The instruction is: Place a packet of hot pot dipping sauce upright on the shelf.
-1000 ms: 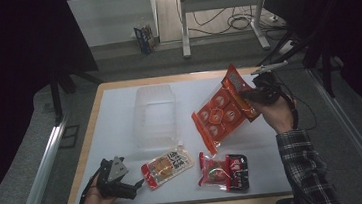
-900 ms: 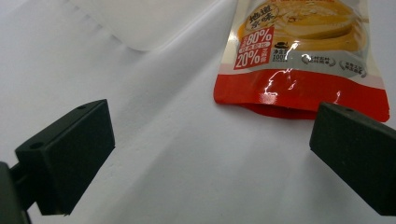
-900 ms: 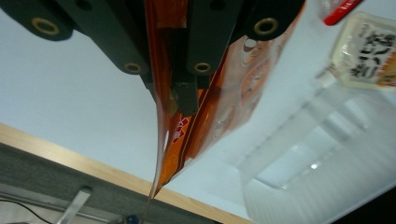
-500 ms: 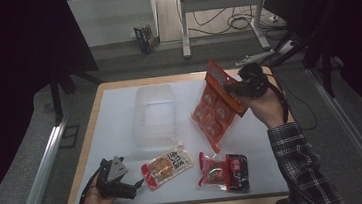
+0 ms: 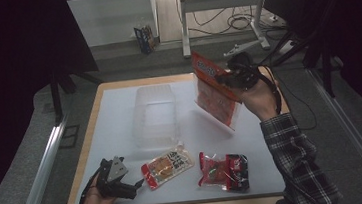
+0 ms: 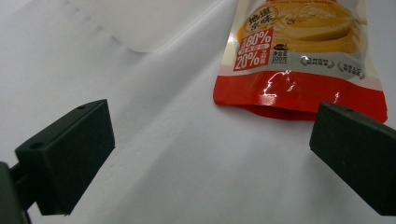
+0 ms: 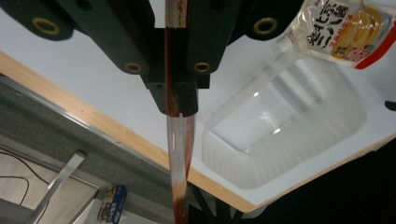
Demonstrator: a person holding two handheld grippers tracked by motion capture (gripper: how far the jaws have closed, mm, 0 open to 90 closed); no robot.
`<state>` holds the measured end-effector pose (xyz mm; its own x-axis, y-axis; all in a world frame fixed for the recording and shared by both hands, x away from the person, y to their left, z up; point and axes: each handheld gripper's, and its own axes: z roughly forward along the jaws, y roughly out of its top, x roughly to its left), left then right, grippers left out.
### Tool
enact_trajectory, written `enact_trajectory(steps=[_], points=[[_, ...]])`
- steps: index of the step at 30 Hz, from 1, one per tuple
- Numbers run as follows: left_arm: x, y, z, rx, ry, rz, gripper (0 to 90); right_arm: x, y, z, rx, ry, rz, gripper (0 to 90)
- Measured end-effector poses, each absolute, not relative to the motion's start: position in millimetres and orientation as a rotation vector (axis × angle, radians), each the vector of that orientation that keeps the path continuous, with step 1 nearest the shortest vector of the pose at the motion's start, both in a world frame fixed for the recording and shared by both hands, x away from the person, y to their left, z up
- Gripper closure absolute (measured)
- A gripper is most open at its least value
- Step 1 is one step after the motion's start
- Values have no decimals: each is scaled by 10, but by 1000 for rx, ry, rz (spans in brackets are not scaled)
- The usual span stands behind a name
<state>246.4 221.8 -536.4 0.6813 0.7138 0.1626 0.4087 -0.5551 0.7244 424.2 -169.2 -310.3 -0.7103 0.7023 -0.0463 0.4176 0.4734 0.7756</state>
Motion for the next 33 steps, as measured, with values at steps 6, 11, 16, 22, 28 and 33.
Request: enact_trajectory(steps=[6,11,16,22,28,33], points=[[2463,2220,-5362,2220,858,590,0,4289,-1580,-2990,927,2376,1136,887],[2463,2226,-5356,2228,854,591,0,4316,-1432,-2896,905,2386,1175,887],[2462,2232,-5351,2221,858,584,0,4353,-1263,-2801,889,2385,1176,887],[2463,2234,-5349,2220,860,583,0,4418,-1078,-2731,883,2381,1191,887],[2463,2235,-5349,2221,858,582,0,4484,-868,-2703,885,2387,1195,887],[2459,2228,-5352,2211,863,580,0,4533,-675,-2707,890,2392,1194,887]])
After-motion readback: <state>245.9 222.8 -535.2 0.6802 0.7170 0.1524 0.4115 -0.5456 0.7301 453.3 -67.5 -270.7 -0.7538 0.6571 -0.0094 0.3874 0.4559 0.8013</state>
